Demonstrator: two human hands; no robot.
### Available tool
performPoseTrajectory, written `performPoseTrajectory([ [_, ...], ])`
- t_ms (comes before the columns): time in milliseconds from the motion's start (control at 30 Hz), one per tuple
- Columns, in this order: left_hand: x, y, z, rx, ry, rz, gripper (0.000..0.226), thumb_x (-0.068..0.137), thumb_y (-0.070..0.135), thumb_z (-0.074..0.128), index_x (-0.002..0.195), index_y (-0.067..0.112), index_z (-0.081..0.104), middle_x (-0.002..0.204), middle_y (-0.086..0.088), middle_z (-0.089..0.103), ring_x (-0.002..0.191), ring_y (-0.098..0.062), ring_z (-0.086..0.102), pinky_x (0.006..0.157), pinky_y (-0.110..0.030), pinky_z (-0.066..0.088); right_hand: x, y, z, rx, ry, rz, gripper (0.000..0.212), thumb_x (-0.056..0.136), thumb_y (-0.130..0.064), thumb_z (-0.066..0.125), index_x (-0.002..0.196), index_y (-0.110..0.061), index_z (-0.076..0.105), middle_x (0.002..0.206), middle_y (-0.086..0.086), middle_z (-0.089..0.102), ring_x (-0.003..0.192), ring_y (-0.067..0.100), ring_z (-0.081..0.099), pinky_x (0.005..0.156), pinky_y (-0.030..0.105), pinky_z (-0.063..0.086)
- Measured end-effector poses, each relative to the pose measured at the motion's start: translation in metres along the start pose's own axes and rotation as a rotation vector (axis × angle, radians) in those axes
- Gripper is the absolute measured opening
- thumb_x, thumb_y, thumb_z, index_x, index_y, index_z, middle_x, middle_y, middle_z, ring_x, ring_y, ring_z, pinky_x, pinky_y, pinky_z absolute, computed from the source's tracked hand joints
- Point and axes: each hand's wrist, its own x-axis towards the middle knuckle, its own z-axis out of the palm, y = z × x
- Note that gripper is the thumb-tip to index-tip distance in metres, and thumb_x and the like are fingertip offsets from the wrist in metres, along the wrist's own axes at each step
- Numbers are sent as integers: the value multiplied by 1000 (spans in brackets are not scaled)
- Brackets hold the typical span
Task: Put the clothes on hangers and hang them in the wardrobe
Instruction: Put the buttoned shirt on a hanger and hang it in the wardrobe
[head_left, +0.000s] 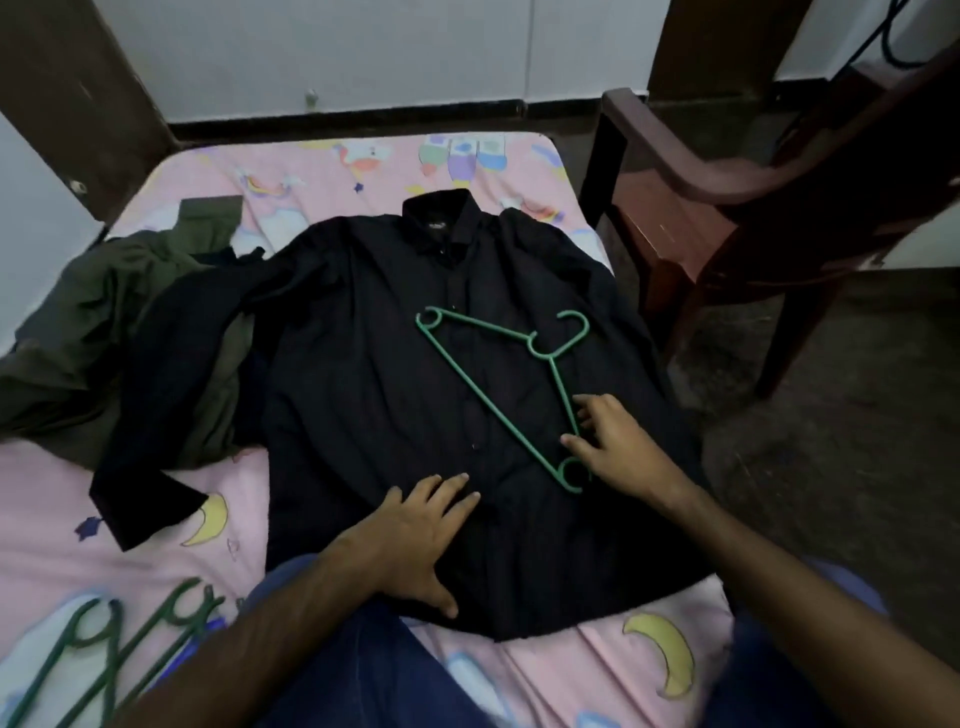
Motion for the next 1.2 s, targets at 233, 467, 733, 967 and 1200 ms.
performPoseTrajectory([
  [233,-18,62,23,407,77,-160,106,90,54,58,157,2,-7,151,-15,18,134,-45,28,101,-68,32,-118,5,15,-621,-365,-151,114,64,-86,24,160,-35,-13,164,2,-27,155,24,-18,123,53,-1],
  [467,-8,73,31,570,198,-134,51,102,12,40,148,-1,22,132,-23,35,106,-46,56,90,-63,46,-135,0,24,-825,-239,-145,81,93,-50,42,162,-28,6,169,15,1,154,38,10,119,61,21],
  [733,-48,-4,-28,483,282,-210,31,97,13,47,128,19,45,123,-4,55,109,-29,61,84,-40,48,-108,19,-28,-821,-107,-229,51,87,-28,66,136,-23,52,129,4,54,114,28,55,83,43,51],
  [967,-121,4,-77,349,70,-21,38,92,32,52,130,29,52,117,-4,67,108,-27,64,80,-37,47,-122,-21,-54,-817,-317,-359,52,89,-24,56,140,-28,47,118,7,69,106,30,65,77,35,44],
  [1200,-161,71,-59,100,-202,162,54,79,14,53,129,33,55,114,-8,69,105,-30,63,86,-37,48,-195,-40,-48,-920,-703,-355,33,89,-35,60,110,-9,61,114,20,66,104,44,63,88,45,50],
])
